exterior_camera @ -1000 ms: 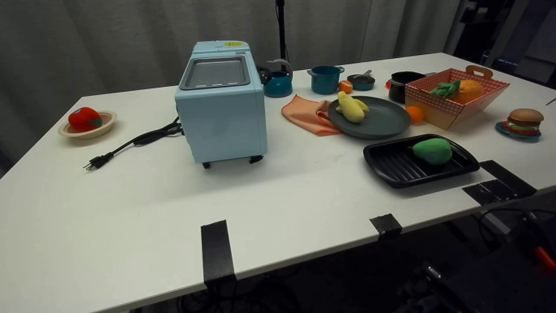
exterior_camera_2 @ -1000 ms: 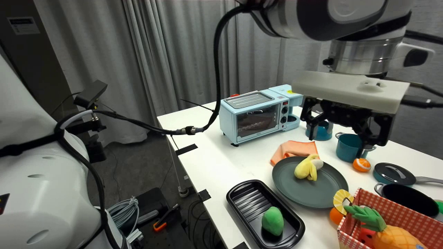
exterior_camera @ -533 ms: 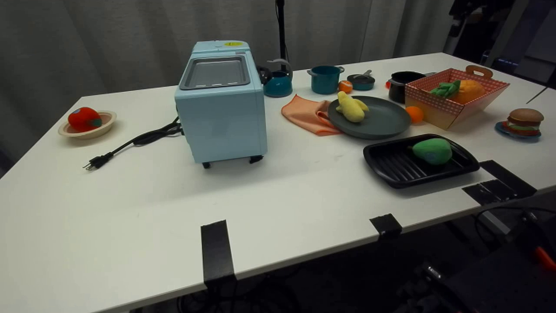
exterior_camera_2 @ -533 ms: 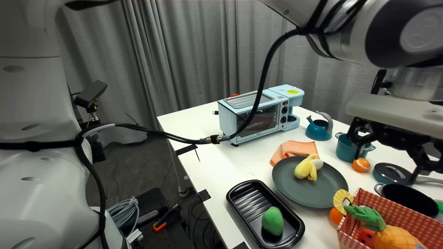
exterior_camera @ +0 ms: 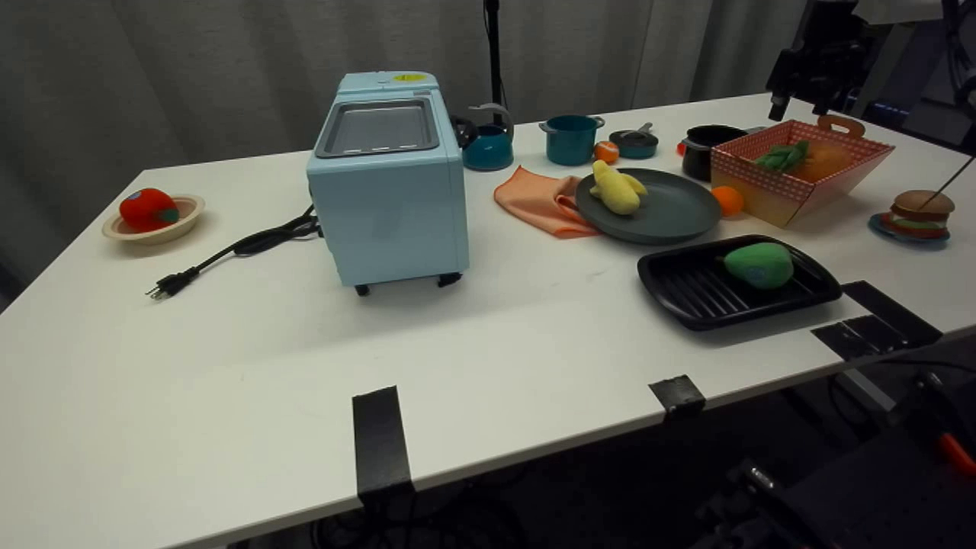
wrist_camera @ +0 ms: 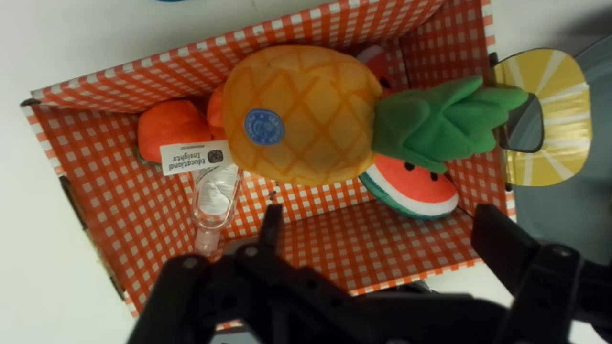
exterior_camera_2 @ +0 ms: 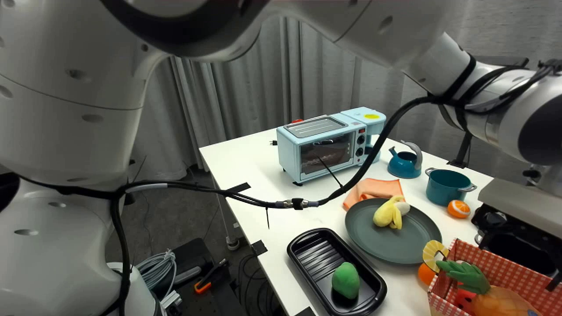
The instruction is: Take the stuffed fruits from the basket and the tray and put them on the plate
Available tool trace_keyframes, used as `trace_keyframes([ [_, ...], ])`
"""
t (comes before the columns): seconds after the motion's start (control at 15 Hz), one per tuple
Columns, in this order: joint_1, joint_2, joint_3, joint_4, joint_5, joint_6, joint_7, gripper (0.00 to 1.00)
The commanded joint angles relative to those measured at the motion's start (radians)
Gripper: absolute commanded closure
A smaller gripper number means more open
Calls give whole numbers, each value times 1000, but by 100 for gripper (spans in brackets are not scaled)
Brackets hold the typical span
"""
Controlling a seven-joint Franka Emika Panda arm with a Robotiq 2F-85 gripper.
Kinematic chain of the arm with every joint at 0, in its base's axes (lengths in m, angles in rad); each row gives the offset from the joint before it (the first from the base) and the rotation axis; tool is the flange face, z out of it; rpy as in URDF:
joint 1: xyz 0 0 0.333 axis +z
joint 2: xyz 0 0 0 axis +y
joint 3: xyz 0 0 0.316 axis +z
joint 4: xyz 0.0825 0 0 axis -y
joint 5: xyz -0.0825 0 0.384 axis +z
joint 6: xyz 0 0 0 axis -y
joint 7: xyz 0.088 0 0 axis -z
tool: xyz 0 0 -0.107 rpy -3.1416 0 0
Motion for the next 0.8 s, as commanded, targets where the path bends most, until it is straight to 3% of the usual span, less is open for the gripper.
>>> trace_keyframes([
  [0.0,-43,111,34,129,-17,-56,48,0],
  [0.67,-37,165,7,174,-168,-217,139,0],
  [0.73,-36,167,8,176,-175,-224,145,25],
])
